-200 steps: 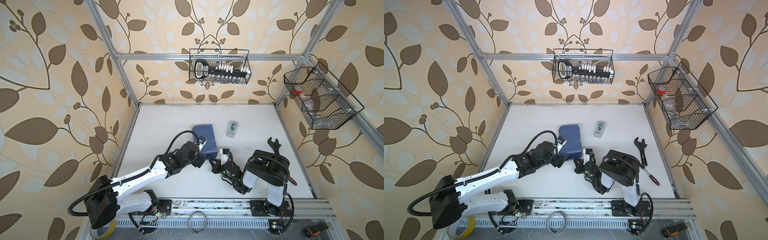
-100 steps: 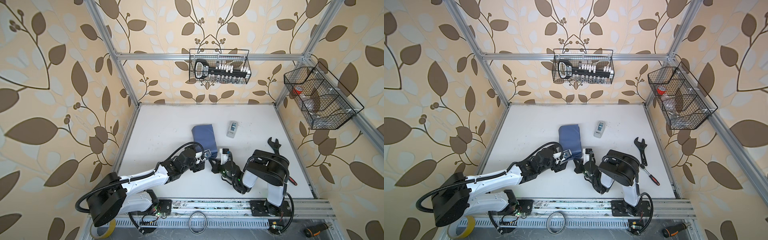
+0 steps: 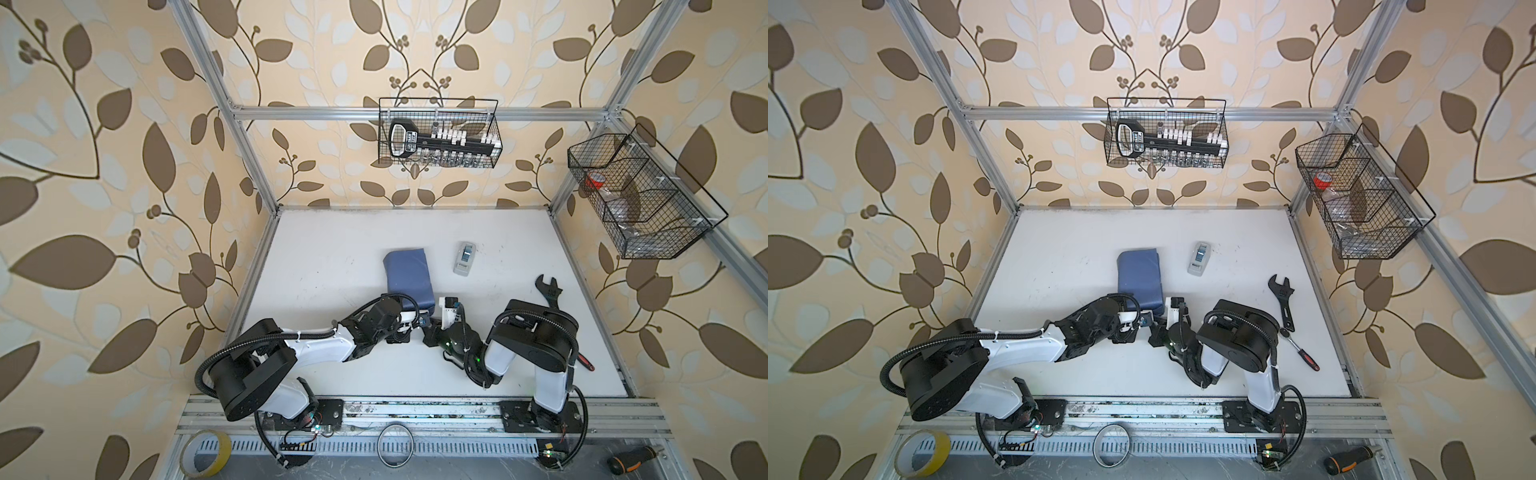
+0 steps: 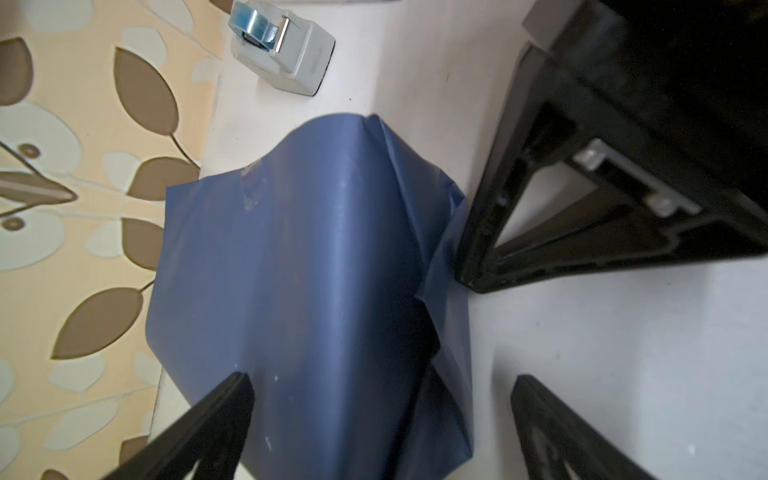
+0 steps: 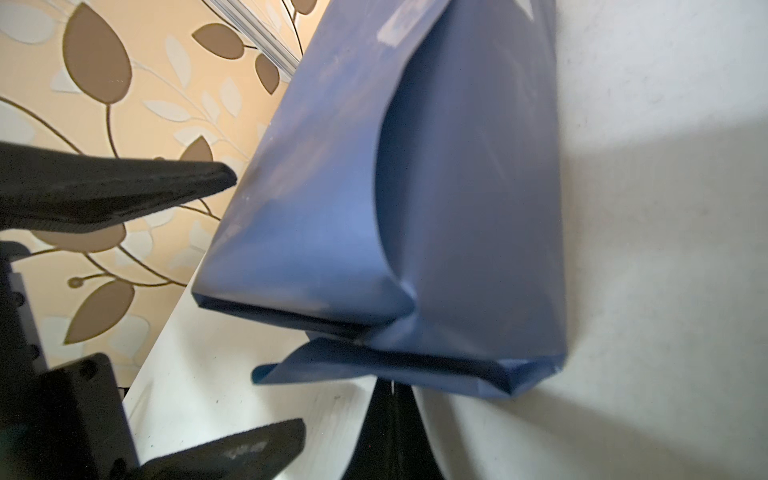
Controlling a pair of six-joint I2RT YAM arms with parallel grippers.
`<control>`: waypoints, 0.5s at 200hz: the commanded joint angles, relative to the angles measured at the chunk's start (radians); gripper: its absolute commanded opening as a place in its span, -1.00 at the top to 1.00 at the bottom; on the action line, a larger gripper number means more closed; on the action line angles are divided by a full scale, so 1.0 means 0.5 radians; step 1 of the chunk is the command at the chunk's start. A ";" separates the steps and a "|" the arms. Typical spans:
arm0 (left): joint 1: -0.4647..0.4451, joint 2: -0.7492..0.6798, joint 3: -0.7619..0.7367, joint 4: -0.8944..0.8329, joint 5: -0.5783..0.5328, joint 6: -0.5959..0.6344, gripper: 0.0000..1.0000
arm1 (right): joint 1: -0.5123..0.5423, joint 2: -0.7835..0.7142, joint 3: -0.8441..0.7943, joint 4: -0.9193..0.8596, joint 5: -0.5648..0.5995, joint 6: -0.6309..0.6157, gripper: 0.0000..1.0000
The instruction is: Wrap the gift box in paper
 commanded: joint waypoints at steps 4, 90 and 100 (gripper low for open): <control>0.008 0.136 0.023 0.247 -0.040 0.215 -0.98 | 0.010 0.021 -0.006 -0.033 0.040 0.022 0.97; 0.026 0.345 0.052 0.361 -0.175 0.242 -0.97 | 0.008 -0.001 -0.024 -0.048 0.050 0.018 0.97; 0.031 0.322 0.053 0.345 -0.154 0.215 -0.95 | 0.004 -0.008 -0.031 -0.050 0.055 0.014 0.97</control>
